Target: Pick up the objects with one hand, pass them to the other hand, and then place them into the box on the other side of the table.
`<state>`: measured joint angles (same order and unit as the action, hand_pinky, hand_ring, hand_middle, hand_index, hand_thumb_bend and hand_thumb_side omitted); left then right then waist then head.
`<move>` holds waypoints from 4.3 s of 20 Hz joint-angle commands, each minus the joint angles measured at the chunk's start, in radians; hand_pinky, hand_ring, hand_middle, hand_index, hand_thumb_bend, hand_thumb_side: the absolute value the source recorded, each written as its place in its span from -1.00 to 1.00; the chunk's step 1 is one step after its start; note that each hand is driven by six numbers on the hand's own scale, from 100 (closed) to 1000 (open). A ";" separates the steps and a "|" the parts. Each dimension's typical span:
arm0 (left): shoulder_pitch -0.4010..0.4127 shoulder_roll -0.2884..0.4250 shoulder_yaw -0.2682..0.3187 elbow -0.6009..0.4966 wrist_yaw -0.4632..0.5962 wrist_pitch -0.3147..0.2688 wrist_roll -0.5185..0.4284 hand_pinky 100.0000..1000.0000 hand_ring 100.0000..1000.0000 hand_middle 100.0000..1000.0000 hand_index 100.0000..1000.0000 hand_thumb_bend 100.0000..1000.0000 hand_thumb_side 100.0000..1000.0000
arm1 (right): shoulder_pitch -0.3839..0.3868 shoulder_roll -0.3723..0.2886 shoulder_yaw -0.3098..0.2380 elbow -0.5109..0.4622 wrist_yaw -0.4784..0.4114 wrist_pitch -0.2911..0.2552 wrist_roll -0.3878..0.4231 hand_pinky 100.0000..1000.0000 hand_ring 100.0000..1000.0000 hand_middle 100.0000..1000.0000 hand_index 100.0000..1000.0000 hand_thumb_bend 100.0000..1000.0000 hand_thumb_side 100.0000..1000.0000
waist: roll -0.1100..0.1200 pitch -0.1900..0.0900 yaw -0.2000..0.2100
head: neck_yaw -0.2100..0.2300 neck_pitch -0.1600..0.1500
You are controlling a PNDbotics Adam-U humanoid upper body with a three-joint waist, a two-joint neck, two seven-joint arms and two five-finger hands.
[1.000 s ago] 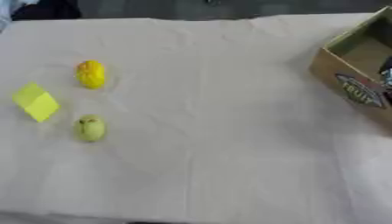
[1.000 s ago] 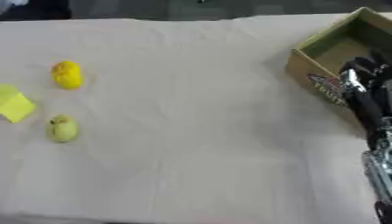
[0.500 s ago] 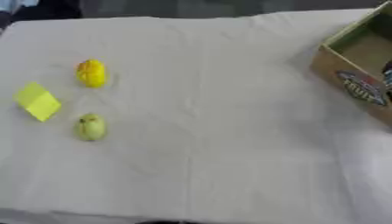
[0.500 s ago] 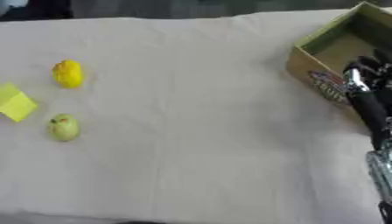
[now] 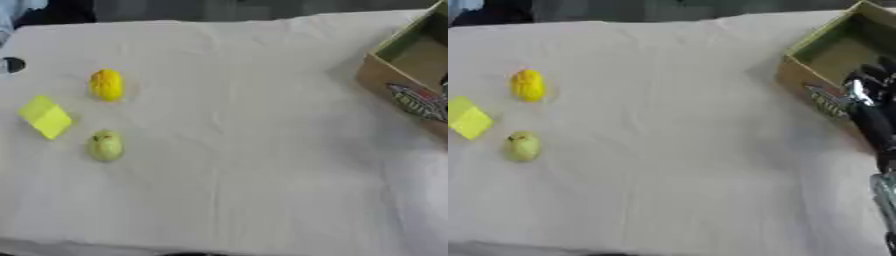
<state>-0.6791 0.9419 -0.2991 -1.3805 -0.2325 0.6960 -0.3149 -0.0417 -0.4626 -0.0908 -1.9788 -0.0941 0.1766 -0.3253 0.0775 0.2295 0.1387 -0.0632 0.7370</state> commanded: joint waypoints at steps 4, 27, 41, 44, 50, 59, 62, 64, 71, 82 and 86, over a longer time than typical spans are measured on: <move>-0.061 0.011 -0.017 0.077 -0.067 -0.011 -0.108 0.57 0.52 0.52 0.65 0.48 -0.27 | 0.002 -0.027 0.000 -0.021 0.007 0.006 0.002 1.00 0.81 0.72 1.00 -1.00 -0.01 | 0.002 -0.020 0.001 | 0.029 0.004; -0.093 0.034 -0.065 0.104 -0.029 -0.071 -0.380 0.67 0.58 0.57 0.61 0.76 -0.44 | 0.012 -0.037 -0.002 -0.021 0.017 0.010 0.001 1.00 0.81 0.72 1.00 -1.00 -0.01 | 0.016 -0.021 0.007 | 0.060 -0.003; -0.109 0.023 -0.081 0.138 -0.142 -0.058 -0.434 0.72 0.60 0.61 0.66 0.78 -0.45 | 0.009 -0.113 -0.003 -0.021 -0.019 -0.127 -0.053 1.00 0.94 0.89 1.00 -1.00 -0.01 | 0.002 -0.030 -0.003 | 0.086 0.010; -0.122 0.017 -0.086 0.155 -0.162 -0.059 -0.442 0.72 0.60 0.61 0.65 0.78 -0.44 | 0.022 -0.144 0.000 -0.021 -0.025 -0.157 -0.054 1.00 0.92 0.86 1.00 -1.00 -0.03 | -0.006 -0.032 -0.006 | 0.089 0.012; -0.154 -0.008 -0.103 0.207 -0.177 -0.067 -0.467 0.73 0.60 0.60 0.62 0.79 -0.42 | 0.038 -0.170 0.004 -0.021 -0.026 -0.186 -0.040 1.00 0.90 0.83 1.00 -1.00 -0.05 | -0.013 -0.035 -0.008 | 0.096 0.013; -0.196 -0.058 -0.112 0.305 -0.211 -0.077 -0.482 0.76 0.61 0.61 0.62 0.82 -0.44 | 0.044 -0.152 0.012 -0.021 -0.014 -0.157 -0.031 1.00 0.88 0.81 1.00 -1.00 -0.04 | -0.011 -0.033 -0.005 | 0.102 0.021; -0.213 -0.082 -0.111 0.351 -0.247 -0.076 -0.476 0.77 0.61 0.62 0.62 0.84 -0.47 | 0.046 -0.147 0.014 -0.021 -0.010 -0.149 -0.028 1.00 0.88 0.81 1.00 -1.00 -0.04 | -0.010 -0.034 -0.006 | 0.107 0.023; -0.224 -0.099 -0.110 0.386 -0.282 -0.077 -0.472 0.77 0.60 0.62 0.62 0.85 -0.49 | 0.047 -0.144 0.015 -0.021 -0.009 -0.143 -0.027 1.00 0.87 0.80 1.00 -1.00 -0.04 | -0.009 -0.034 -0.007 | 0.113 0.023; -0.247 -0.161 -0.080 0.516 -0.360 -0.105 -0.464 0.76 0.60 0.61 0.58 0.78 -0.55 | 0.051 -0.127 0.018 -0.021 -0.002 -0.125 -0.023 1.00 0.86 0.79 1.00 -1.00 -0.04 | -0.006 -0.033 -0.010 | 0.119 0.024; -0.266 -0.231 -0.039 0.620 -0.423 -0.169 -0.429 0.73 0.59 0.60 0.50 0.72 -0.56 | 0.049 -0.111 0.024 -0.021 0.004 -0.107 -0.017 1.00 0.86 0.78 1.00 -1.00 -0.03 | -0.006 -0.029 -0.014 | 0.128 0.026; -0.273 -0.247 -0.030 0.639 -0.438 -0.177 -0.417 0.73 0.59 0.60 0.50 0.71 -0.53 | 0.049 -0.106 0.025 -0.021 0.008 -0.098 -0.013 1.00 0.86 0.77 1.00 -1.00 -0.03 | -0.006 -0.027 -0.015 | 0.128 0.025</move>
<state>-0.9300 0.6731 -0.3422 -0.7407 -0.6629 0.4998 -0.7147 0.0131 -0.5574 -0.0605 -1.9894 -0.0926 0.0751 -0.3388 0.0730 0.2166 0.1237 0.0601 0.7546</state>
